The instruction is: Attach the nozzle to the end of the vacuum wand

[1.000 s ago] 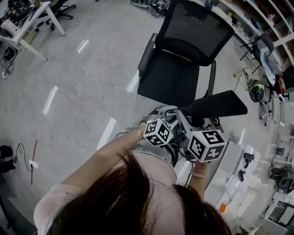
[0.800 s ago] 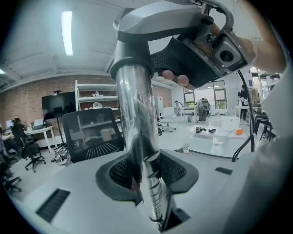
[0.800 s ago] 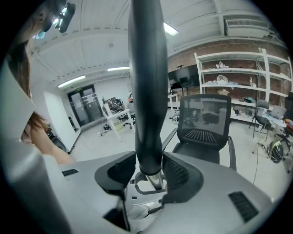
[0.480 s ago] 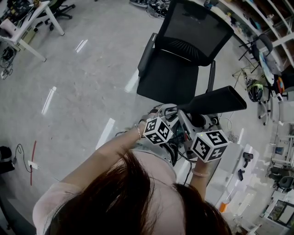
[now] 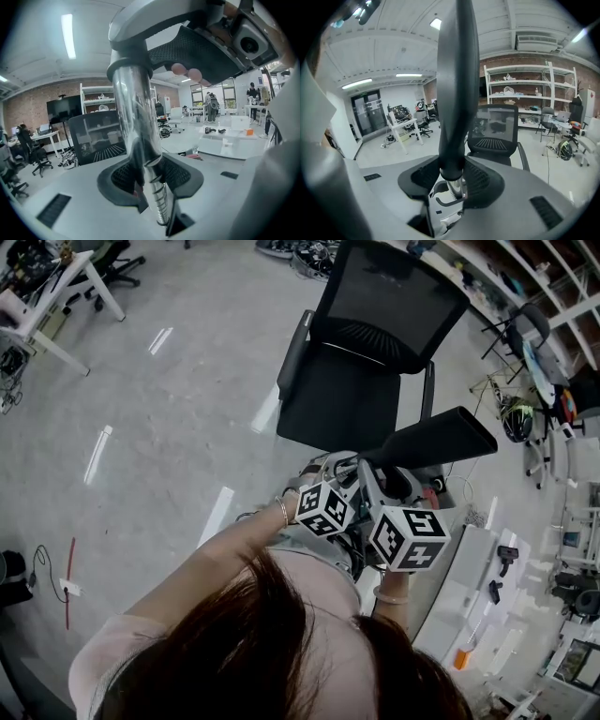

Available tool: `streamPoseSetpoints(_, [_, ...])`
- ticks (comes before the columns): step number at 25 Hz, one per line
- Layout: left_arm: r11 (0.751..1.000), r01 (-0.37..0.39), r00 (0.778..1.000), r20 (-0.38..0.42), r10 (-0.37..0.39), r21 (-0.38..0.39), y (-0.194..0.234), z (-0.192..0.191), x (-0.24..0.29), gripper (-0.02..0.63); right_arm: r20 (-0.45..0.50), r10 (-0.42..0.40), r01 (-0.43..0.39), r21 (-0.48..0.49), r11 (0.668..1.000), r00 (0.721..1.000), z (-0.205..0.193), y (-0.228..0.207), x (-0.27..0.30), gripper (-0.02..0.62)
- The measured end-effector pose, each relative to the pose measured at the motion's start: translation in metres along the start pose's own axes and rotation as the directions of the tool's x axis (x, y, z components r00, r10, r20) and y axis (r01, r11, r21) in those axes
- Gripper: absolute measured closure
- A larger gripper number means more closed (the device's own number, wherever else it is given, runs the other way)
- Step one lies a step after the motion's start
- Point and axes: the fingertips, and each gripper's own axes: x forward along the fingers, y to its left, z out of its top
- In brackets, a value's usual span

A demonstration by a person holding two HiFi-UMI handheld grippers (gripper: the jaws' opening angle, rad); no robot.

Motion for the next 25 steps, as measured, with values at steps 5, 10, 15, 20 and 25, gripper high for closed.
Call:
streamPoseSetpoints(5, [1.000, 0.000, 1.000, -0.005, 0.000, 0.004, 0.001, 0.002, -0.004, 0.456, 0.016, -0.056, 0.056, 0.018, 0.998, 0.998, 0.002, 0.003, -0.003, 0.425])
streamPoseSetpoints(10, [1.000, 0.029, 1.000, 0.005, -0.029, 0.007, -0.002, 0.002, -0.012, 0.456, 0.030, -0.020, 0.019, 0.018, 1.000, 0.999, 0.001, 0.012, -0.007, 0.425])
streamPoseSetpoints(15, [0.998, 0.060, 0.998, 0.015, -0.060, 0.029, 0.000, -0.002, -0.023, 0.456, 0.040, -0.053, 0.052, 0.008, 0.999, 0.998, -0.004, 0.025, -0.006, 0.425])
streamPoseSetpoints(20, [0.998, 0.065, 0.998, 0.024, -0.065, 0.019, 0.011, -0.003, -0.034, 0.456, 0.032, -0.085, 0.084, 0.012, 0.996, 0.996, -0.013, 0.040, -0.011, 0.425])
streamPoseSetpoints(25, [0.998, 0.055, 0.998, 0.036, -0.056, 0.012, 0.014, -0.003, -0.040, 0.456, 0.119, -0.116, 0.105, 0.099, 0.990, 0.986, -0.013, 0.043, -0.033, 0.425])
